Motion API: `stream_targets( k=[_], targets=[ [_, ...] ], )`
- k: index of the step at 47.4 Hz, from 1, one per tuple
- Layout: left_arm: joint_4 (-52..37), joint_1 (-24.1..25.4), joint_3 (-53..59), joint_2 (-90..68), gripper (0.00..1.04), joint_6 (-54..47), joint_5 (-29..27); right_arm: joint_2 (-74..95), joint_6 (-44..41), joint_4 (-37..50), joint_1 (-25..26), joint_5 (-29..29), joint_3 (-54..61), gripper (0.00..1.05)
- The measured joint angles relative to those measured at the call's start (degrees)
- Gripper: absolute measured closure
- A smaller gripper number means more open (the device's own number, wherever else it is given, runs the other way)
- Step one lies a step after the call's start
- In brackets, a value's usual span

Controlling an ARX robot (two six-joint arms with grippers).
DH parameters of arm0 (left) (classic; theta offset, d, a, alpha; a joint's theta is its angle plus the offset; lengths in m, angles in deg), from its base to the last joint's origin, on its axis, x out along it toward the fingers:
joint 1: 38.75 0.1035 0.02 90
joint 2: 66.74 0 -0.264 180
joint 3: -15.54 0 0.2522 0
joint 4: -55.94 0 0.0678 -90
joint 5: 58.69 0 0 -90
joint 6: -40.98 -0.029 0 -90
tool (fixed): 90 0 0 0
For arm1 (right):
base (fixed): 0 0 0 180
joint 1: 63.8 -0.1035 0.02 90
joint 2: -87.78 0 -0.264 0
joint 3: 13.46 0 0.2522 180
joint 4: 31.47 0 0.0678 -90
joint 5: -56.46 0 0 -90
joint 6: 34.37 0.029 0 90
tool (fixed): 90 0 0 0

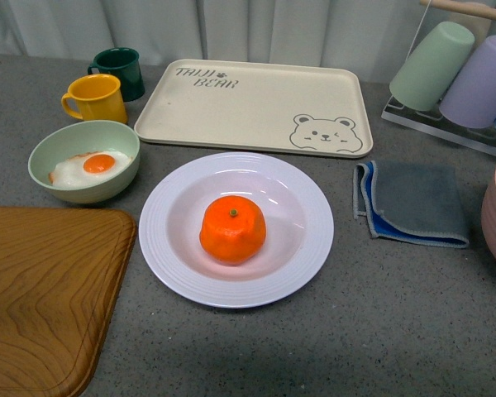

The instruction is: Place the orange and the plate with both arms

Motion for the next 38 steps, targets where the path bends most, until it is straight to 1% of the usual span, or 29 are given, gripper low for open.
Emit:
stream_targets(
  k=[9, 12, 17, 38],
  targets=[
    [6.43, 1.90, 1.49, 7.96, 1.01, 0.00, 2.23, 0.00, 0.00, 0.00, 0.00, -0.02, 0.00, 0.09],
    [8.55, 4.44, 1.88, 10.43, 1.01, -0.07, 5.79, 0.00, 0.00, 0.00, 0.00, -0.02, 0.02, 0.09],
    [12.41, 6.82, 1.92, 14.99, 1.01, -0.04, 6.43, 0.00, 0.00, 0.00, 0.00, -0.02, 0.00, 0.09],
    [25.49, 6.99, 1.99, 29.46, 1.01, -0.04, 6.95, 0.00, 0.00, 0.00, 0.00, 0.00, 0.02, 0.09]
  ],
)
